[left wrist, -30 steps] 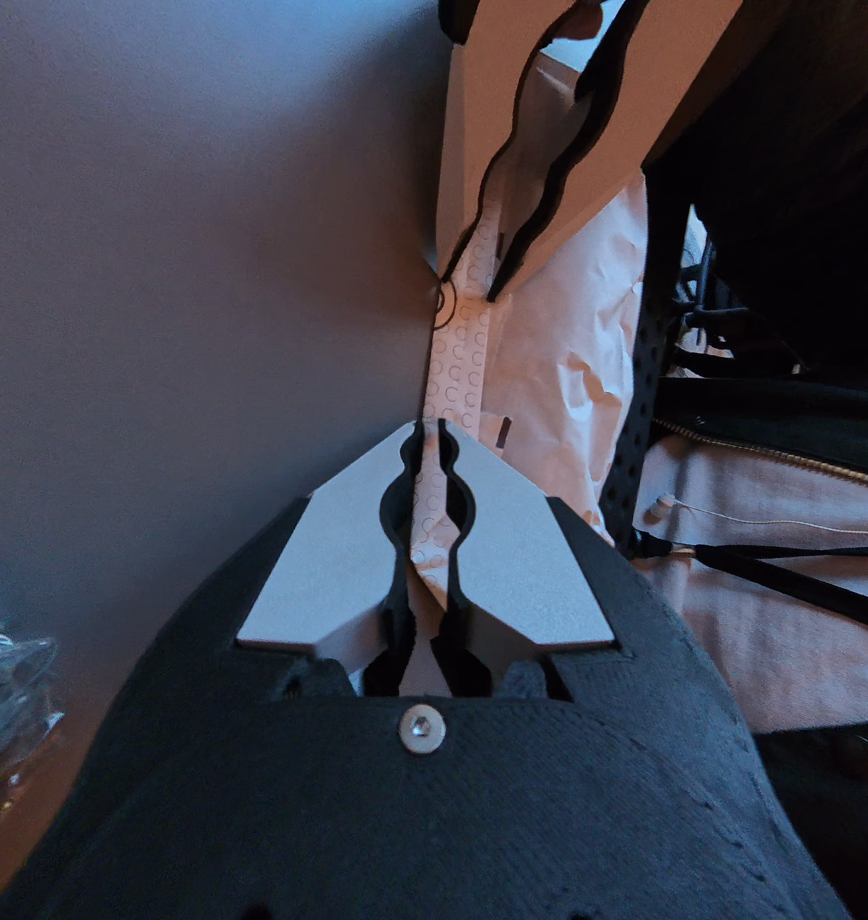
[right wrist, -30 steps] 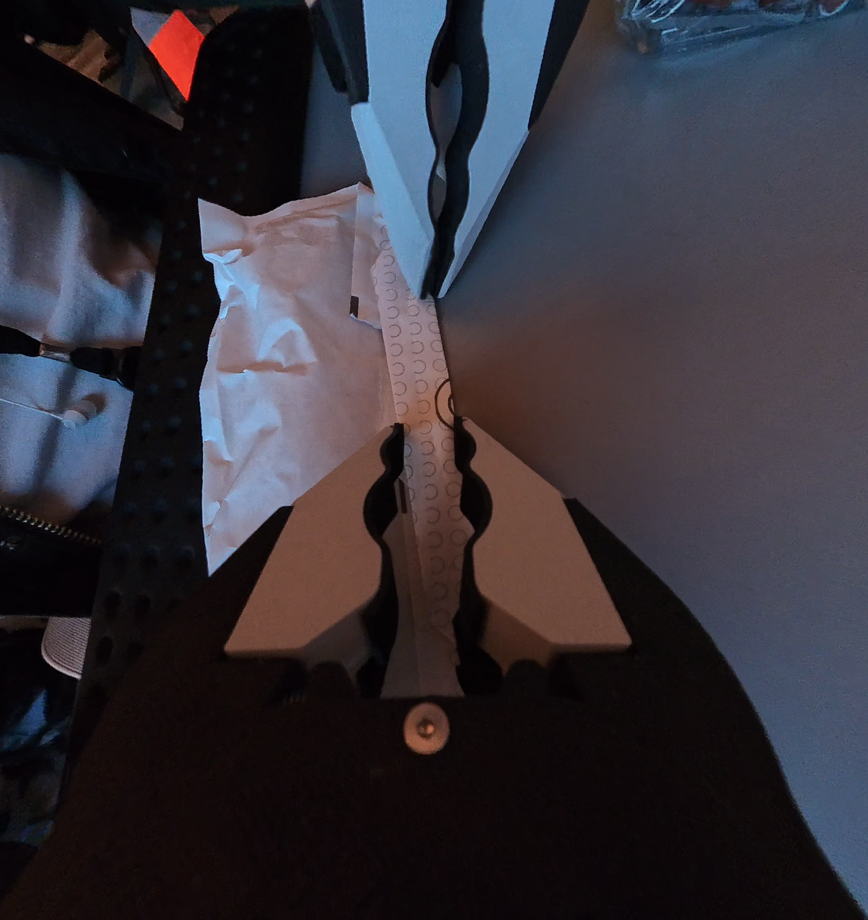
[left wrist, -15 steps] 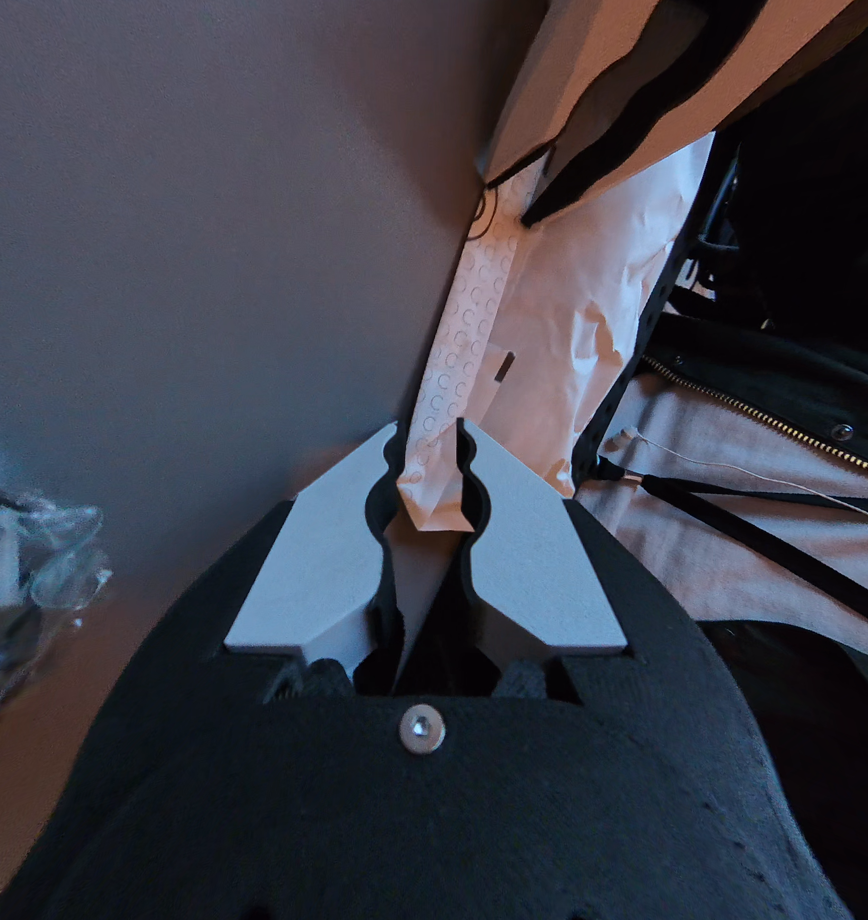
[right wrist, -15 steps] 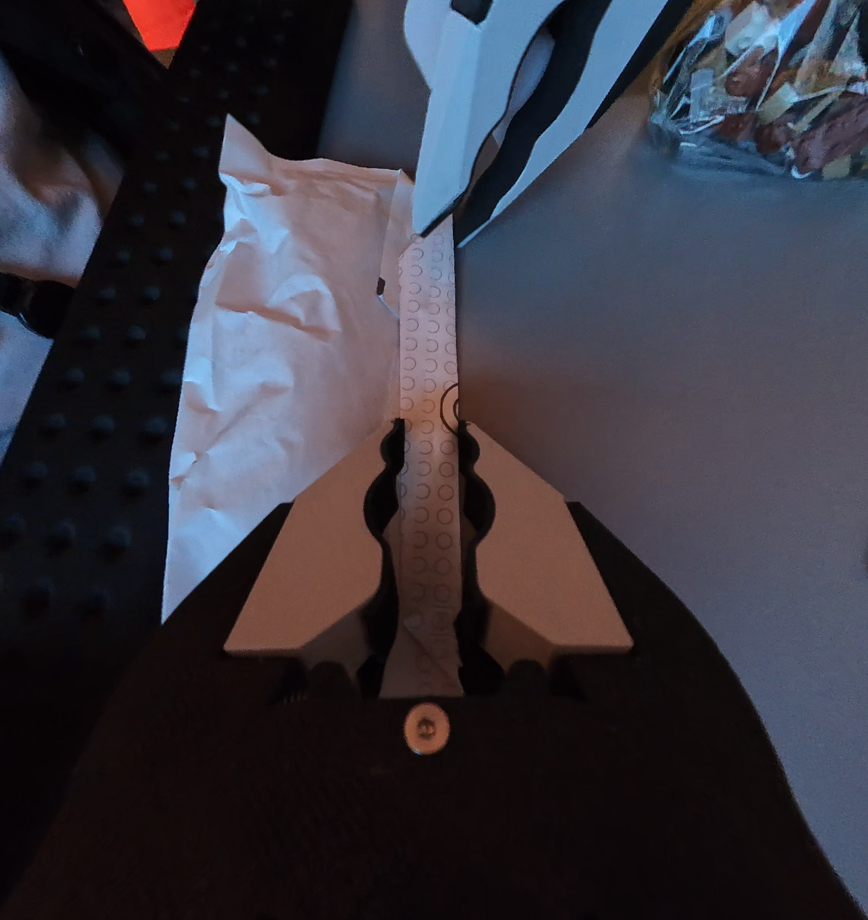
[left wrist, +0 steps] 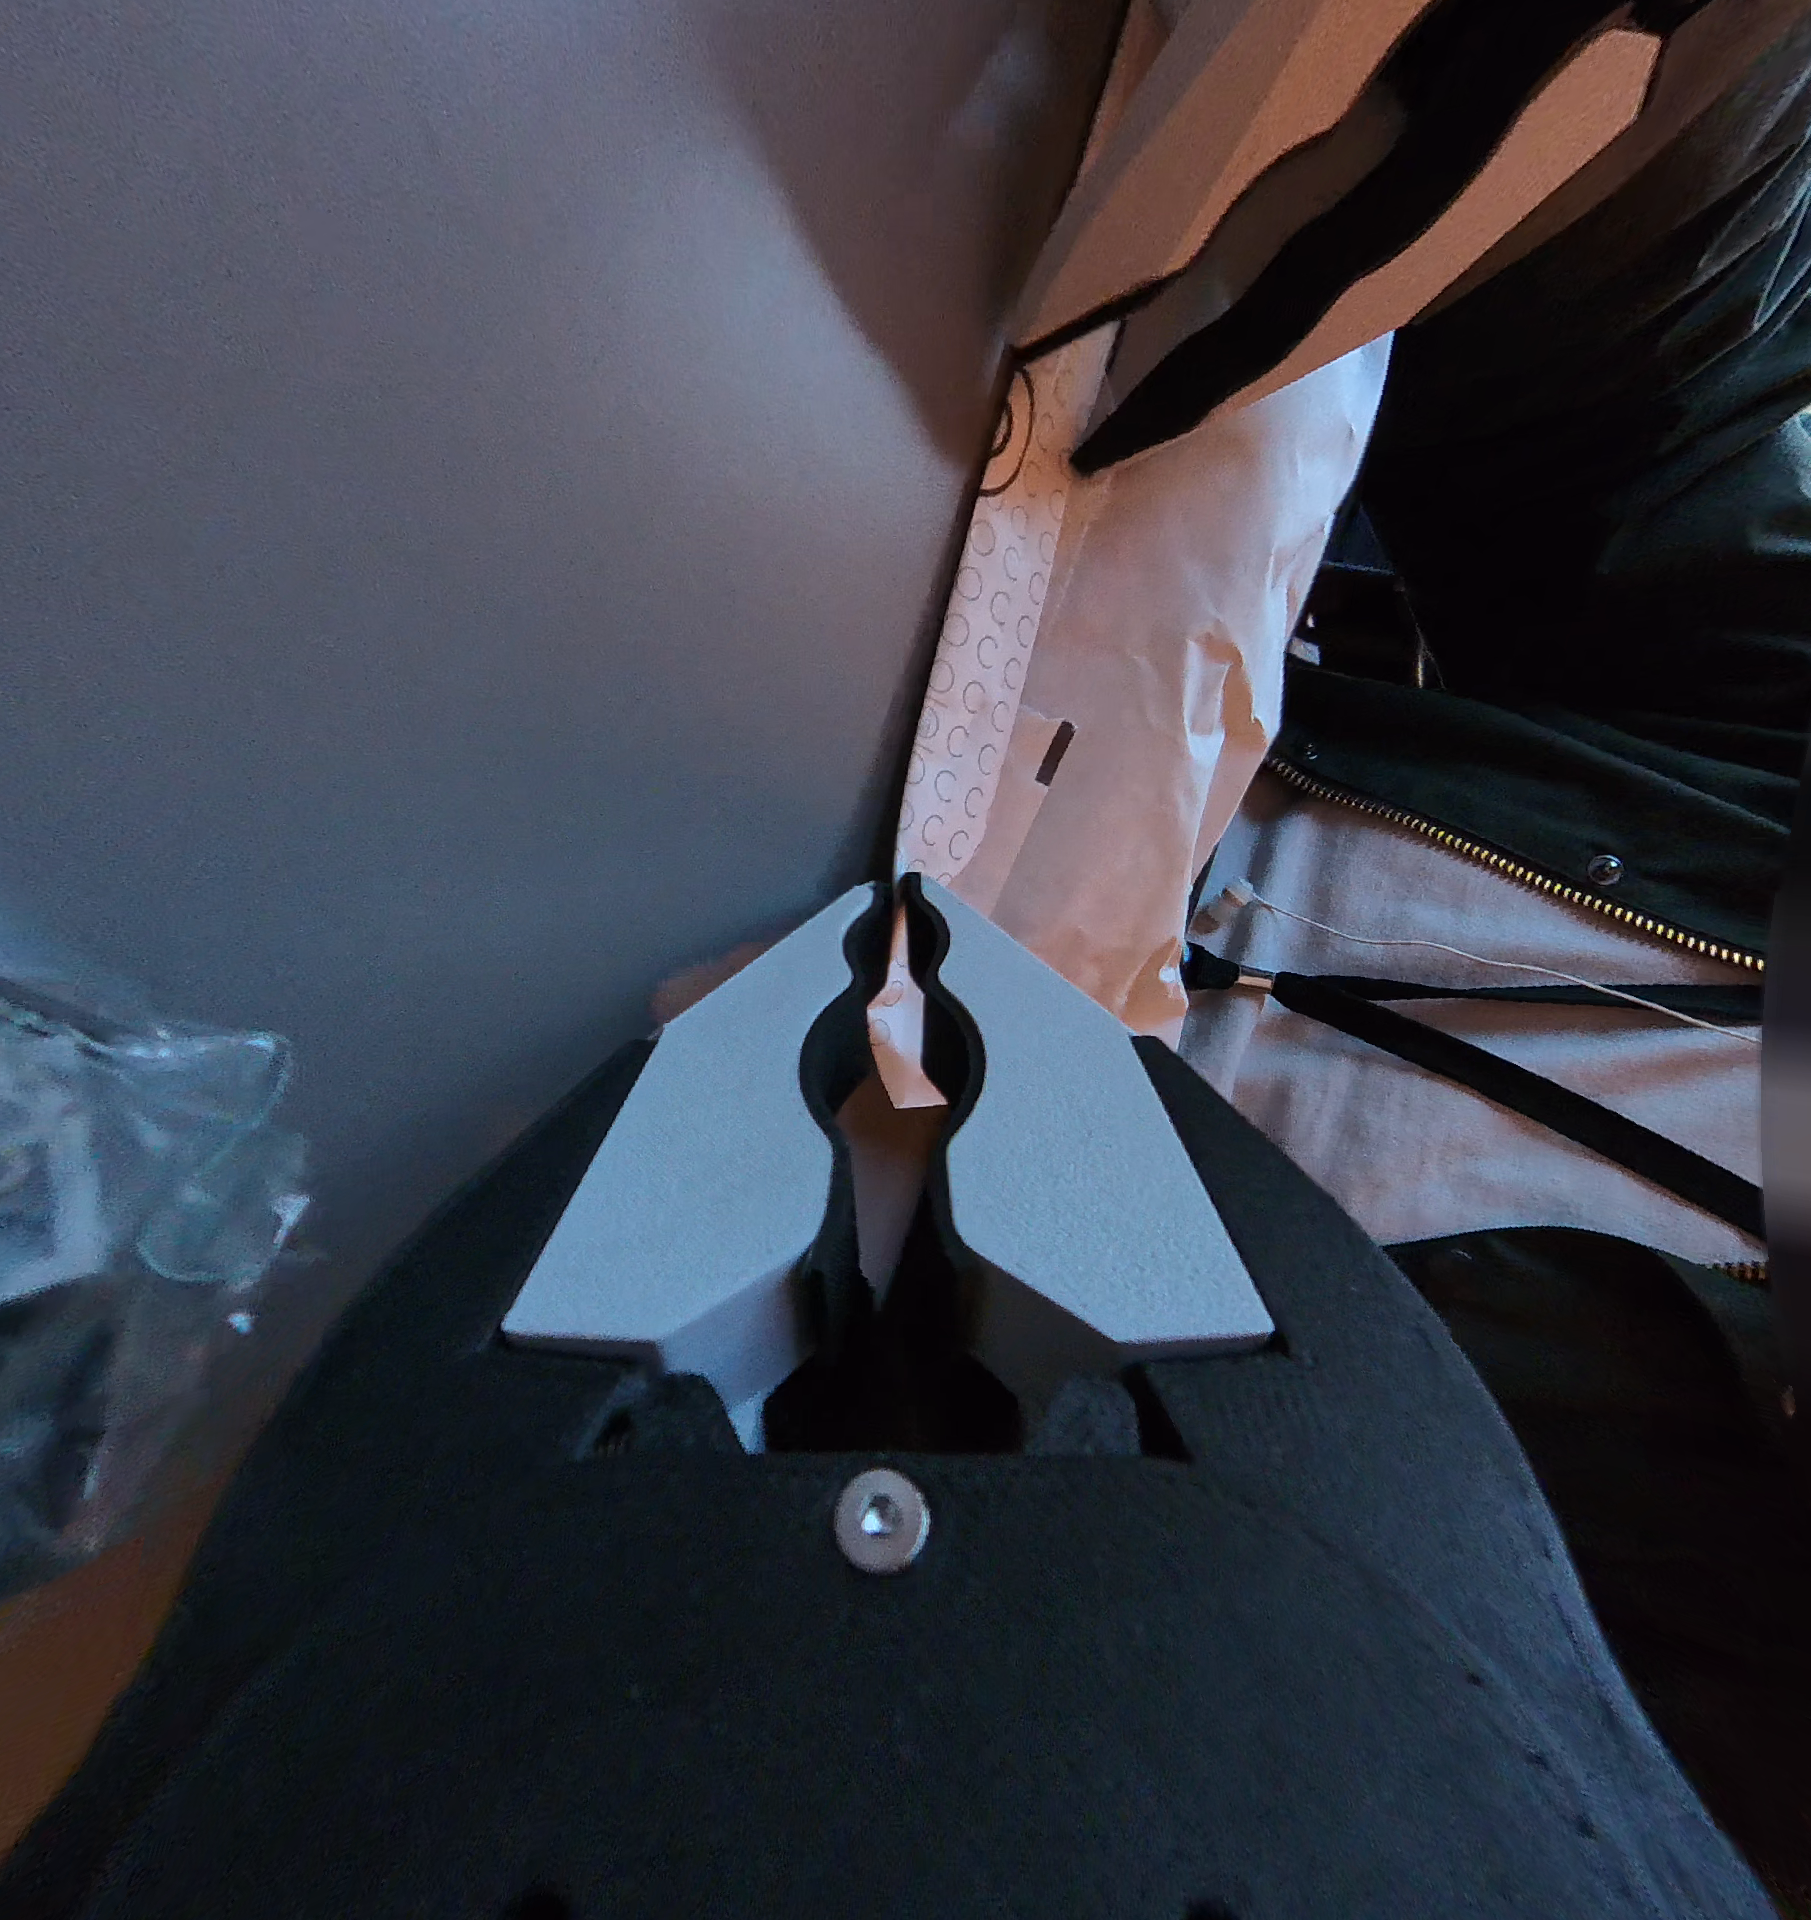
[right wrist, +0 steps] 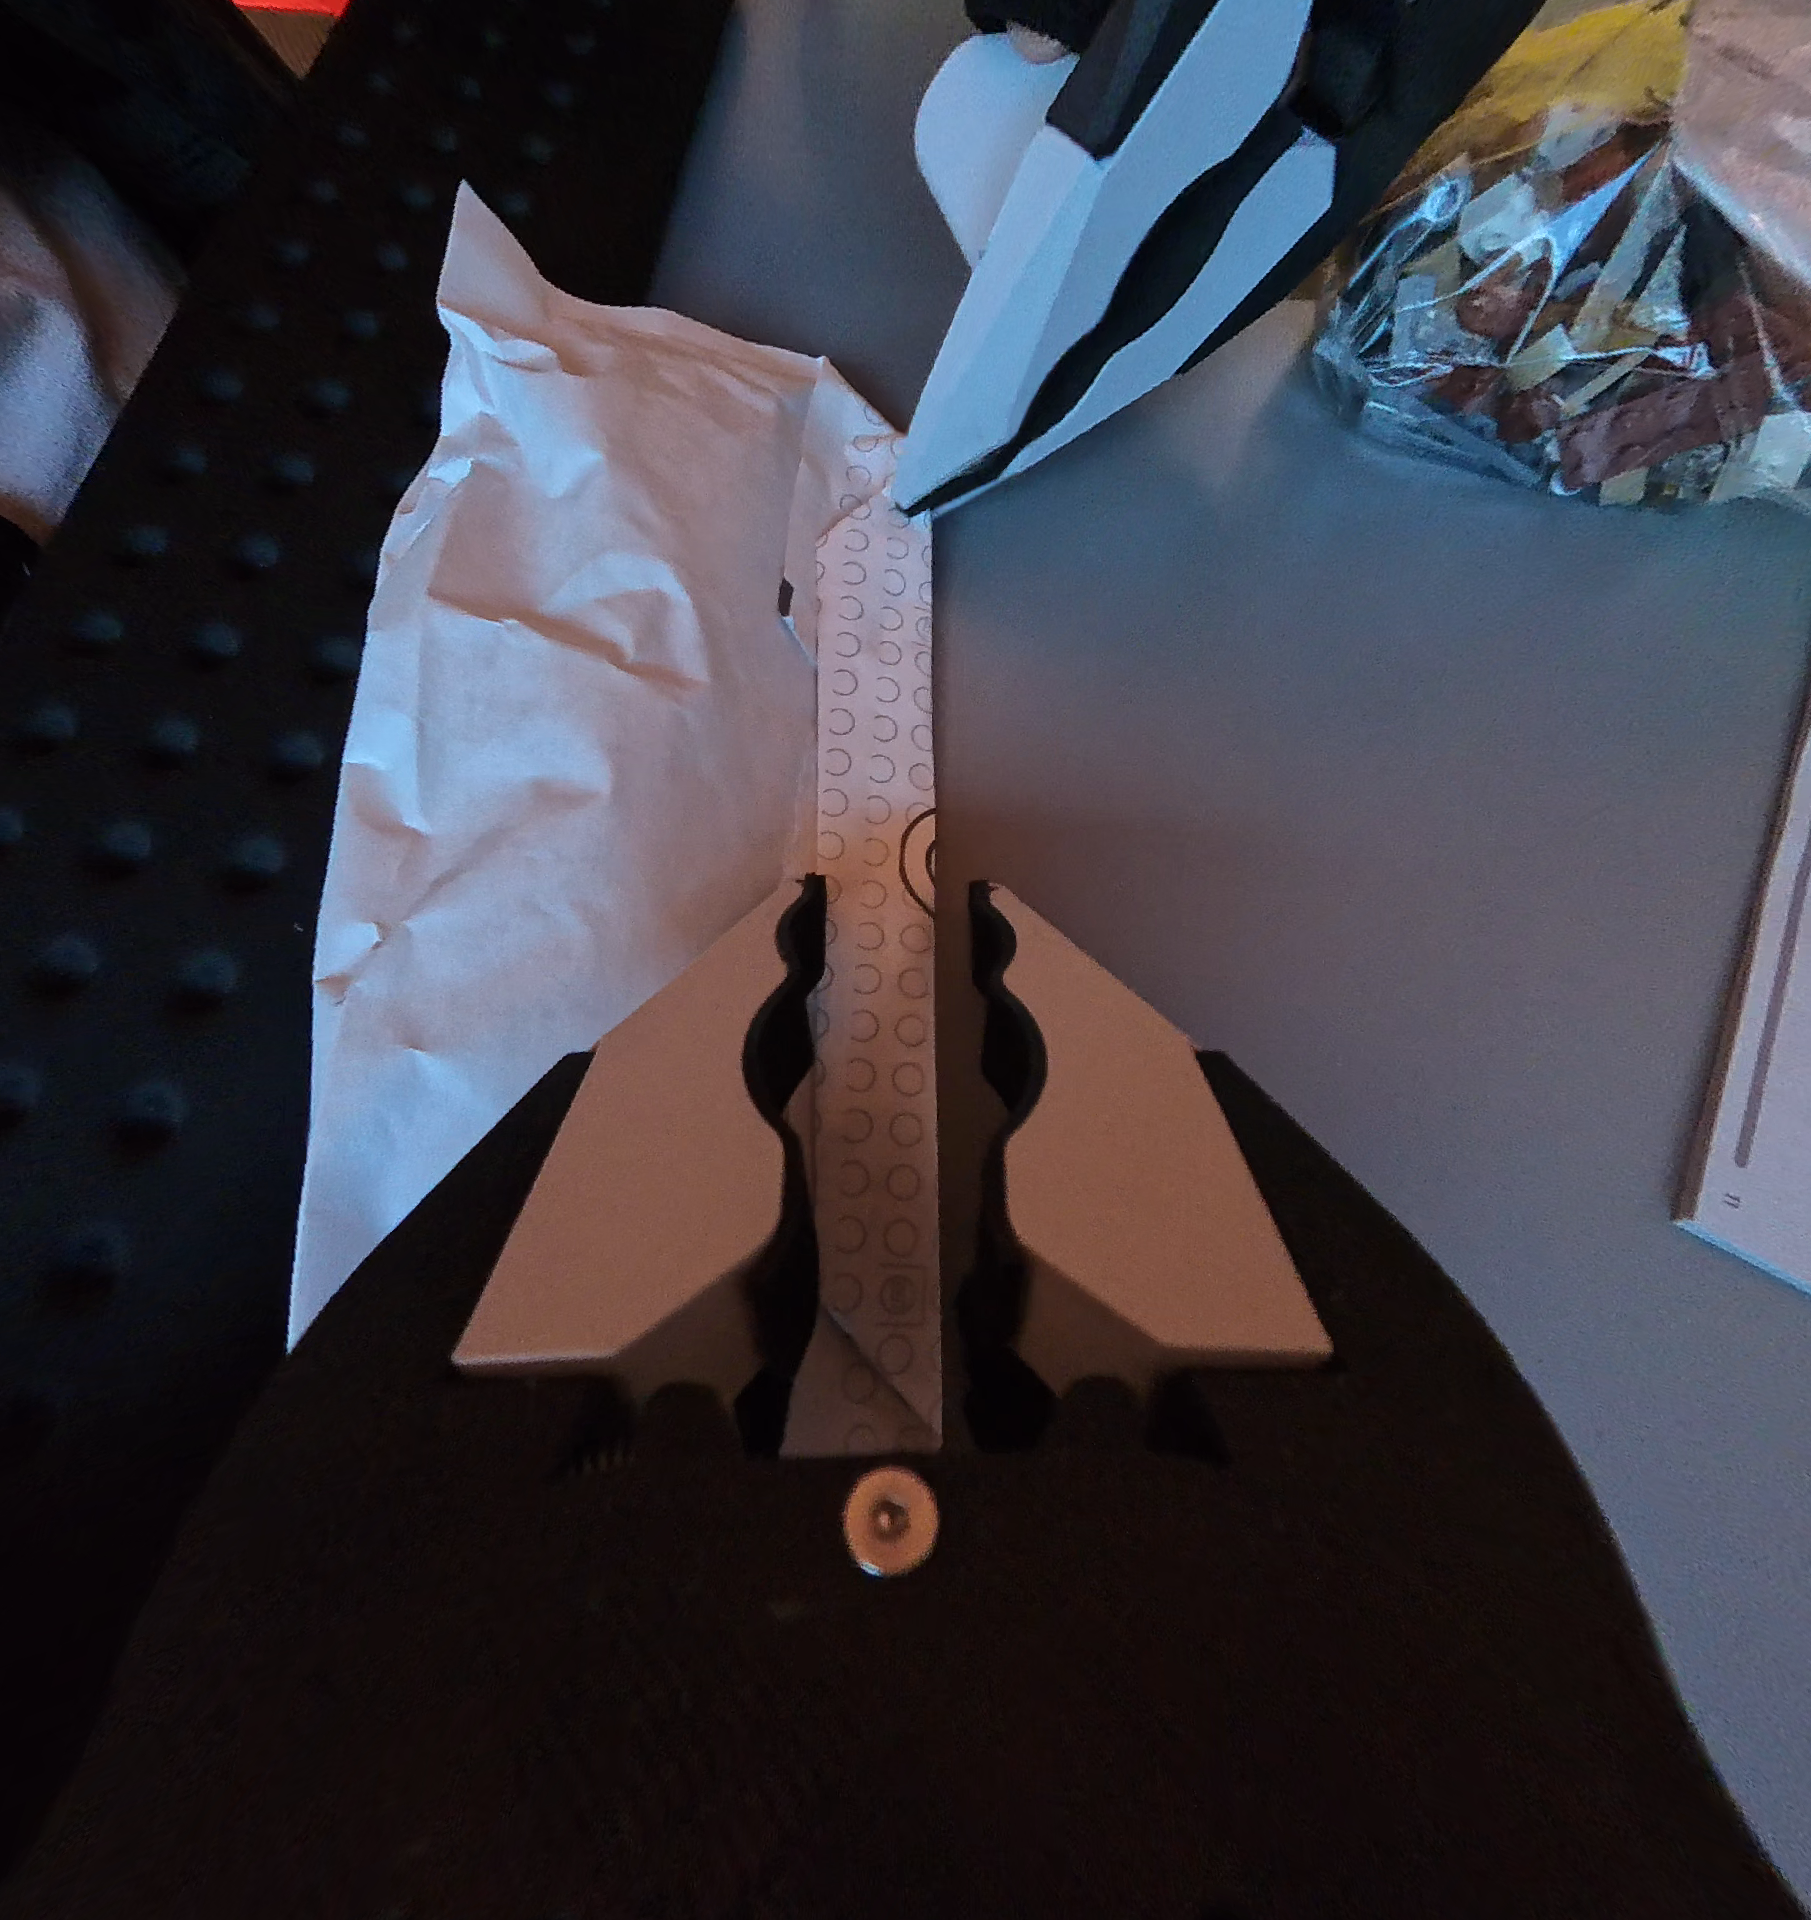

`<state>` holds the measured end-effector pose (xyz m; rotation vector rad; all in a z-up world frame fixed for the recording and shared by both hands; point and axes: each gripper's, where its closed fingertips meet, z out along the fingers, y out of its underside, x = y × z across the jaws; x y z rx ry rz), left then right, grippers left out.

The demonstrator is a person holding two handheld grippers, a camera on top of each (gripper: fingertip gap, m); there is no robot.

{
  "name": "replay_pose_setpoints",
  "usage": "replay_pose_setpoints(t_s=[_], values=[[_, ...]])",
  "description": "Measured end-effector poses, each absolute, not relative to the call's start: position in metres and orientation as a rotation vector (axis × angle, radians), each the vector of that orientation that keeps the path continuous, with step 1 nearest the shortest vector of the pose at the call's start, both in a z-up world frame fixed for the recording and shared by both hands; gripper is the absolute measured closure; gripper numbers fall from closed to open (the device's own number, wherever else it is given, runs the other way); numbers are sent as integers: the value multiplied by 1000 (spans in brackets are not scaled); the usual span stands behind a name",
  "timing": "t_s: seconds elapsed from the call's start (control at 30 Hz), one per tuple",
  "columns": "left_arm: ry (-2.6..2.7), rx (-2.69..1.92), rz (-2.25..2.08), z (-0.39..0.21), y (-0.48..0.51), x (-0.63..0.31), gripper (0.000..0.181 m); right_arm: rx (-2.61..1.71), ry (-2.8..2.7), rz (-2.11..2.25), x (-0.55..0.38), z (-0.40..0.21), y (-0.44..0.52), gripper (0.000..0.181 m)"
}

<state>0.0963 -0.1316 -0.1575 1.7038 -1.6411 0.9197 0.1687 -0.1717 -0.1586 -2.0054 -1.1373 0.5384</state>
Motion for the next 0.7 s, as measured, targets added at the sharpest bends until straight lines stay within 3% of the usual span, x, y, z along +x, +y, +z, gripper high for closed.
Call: replay_pose_setpoints(t_s=[0.2, 0.4, 0.6, 0.67, 0.7], values=[[-1646, 1720, 985, -153, -131, 98, 181, -1939, -1113, 457, 172, -152, -165, 142], [-1944, 1683, 1076, -129, -129, 105, 181, -2064, -916, 823, 168, -142, -160, 130], [-2262, 1666, 1066, -108, -122, 115, 181, -2189, -751, 1530, 164, -114, -176, 144], [-2322, 1661, 1061, -103, -122, 115, 181, -2215, -732, 1579, 168, -110, -176, 170], [-2336, 1664, 1062, -101, -122, 116, 181, -2240, -748, 1568, 169, -111, -177, 172]])
